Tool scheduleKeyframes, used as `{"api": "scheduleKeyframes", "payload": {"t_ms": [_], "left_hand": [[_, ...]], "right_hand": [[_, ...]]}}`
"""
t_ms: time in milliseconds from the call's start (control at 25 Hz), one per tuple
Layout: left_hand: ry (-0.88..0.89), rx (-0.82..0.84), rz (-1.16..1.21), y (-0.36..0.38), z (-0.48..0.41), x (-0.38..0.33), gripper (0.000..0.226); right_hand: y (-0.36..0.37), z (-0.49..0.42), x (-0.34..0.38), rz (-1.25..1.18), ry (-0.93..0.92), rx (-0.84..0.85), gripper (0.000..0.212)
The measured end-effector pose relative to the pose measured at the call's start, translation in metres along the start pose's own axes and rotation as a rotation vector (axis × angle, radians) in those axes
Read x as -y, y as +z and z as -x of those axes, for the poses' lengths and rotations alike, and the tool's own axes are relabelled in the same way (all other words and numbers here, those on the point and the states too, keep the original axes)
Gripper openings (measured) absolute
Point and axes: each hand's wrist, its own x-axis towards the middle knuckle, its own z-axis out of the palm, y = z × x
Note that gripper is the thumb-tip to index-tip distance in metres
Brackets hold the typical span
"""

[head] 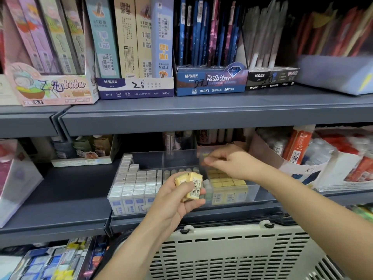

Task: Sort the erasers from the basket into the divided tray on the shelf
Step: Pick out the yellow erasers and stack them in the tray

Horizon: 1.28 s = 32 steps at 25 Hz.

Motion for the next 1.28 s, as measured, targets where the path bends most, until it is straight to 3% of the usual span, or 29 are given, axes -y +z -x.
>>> {"api": "scheduleKeyframes", "payload": {"t_ms": [120,280,360,440,480,560,640,720,1000,1160,1280], "left_hand": [[0.020,0.030,-0.024,0.000,0.002,0.001,0.038],[0.022,0.001,-0.046,0.004,0.002,0.003,0.029],[0.028,-0.037,-0.068,0.006,0.002,0.003,0.016],[0.069,-0.045,-0.185,0.007,0.004,0.003,0.018],[0.109,-0.039,-0.273,0.008,0.005,0.003,0.019],[0.200,-0.034,-0.400,0.008,0.006,0.003,0.022],[0.266,-0.056,-0.440,0.008,0.006,0.003,0.021],[0.287,-0.089,-0.440,0.006,0.006,0.001,0.018],[0.263,-0.123,-0.447,0.004,0.004,0.003,0.030],[0.259,-0.145,-0.388,0.005,0.002,0.005,0.032],[0.267,-0.122,-0.382,0.004,0.000,0.006,0.028]], "right_hand": [[0.011,0.025,0.014,-0.339,-0.105,0.074,0.013],[0.009,0.032,0.006,-0.401,-0.036,0.036,0.010],[-0.002,0.029,-0.002,-0.469,0.034,-0.049,0.011],[-0.016,0.019,-0.014,-0.566,0.123,-0.235,0.016],[-0.021,0.012,-0.019,-0.522,0.158,-0.322,0.017],[-0.025,-0.005,-0.032,-0.175,0.218,-0.402,0.008],[-0.020,-0.019,-0.042,0.173,0.232,-0.352,0.007],[-0.009,-0.026,-0.048,0.294,0.253,-0.264,0.010],[-0.002,-0.037,-0.055,0.340,0.275,-0.011,0.027],[0.002,-0.025,-0.036,0.371,0.201,-0.097,0.025],[0.010,-0.003,-0.005,-0.001,0.028,-0.089,0.022]]}}
